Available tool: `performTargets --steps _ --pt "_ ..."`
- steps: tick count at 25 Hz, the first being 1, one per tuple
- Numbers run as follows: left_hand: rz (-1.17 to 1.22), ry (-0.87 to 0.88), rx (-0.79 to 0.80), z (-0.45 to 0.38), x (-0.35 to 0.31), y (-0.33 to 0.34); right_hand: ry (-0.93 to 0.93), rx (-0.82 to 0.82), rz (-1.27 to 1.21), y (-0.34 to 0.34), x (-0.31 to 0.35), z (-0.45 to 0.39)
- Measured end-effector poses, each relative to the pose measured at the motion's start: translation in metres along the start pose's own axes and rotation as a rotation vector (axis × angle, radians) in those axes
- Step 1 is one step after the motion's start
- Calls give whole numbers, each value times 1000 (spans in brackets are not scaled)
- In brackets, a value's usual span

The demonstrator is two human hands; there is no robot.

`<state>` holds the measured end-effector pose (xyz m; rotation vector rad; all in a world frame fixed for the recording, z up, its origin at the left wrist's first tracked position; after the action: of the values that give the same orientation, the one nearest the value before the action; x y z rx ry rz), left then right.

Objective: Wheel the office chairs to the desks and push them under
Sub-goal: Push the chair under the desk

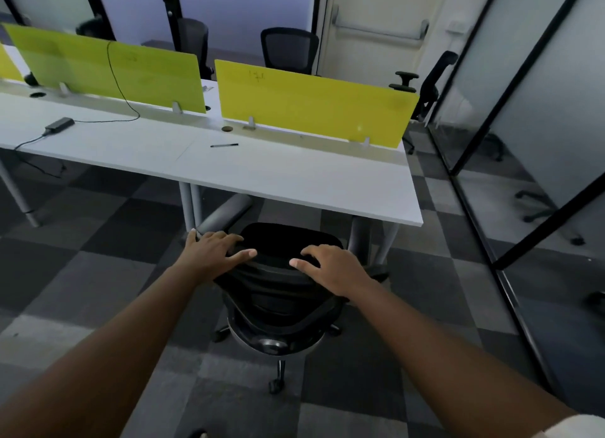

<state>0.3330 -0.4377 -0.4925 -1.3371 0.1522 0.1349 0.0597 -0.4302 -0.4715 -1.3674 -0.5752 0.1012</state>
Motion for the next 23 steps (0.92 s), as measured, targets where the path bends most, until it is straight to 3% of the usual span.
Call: performTargets --steps 5,8,11,18,23 --pt "-36 41 -73 -78 83 -44 155 -140 15 -7 48 -110" --pt "-113 105 -74 -113 126 -75 281 -137 -29 7 94 -173" --pt "-45 64 -32 -146 162 -92 413 -117 -74 17 122 -225" --pt "116 -83 176 -212 202 -11 648 -47 -132 65 94 -319" --pt "231 -193 301 -278 217 58 782 63 -223 141 61 -394"
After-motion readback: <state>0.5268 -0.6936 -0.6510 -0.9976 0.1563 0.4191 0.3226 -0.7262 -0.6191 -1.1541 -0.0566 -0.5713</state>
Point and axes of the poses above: each hand's wrist, its own z-axis away from the middle knuckle, its own y-axis out of the palm, x = y × z, the point moved 5 cm from there along -z, towards the middle knuckle, and after that the axes turned 4 degrees about -y, right-handed, at the moved point
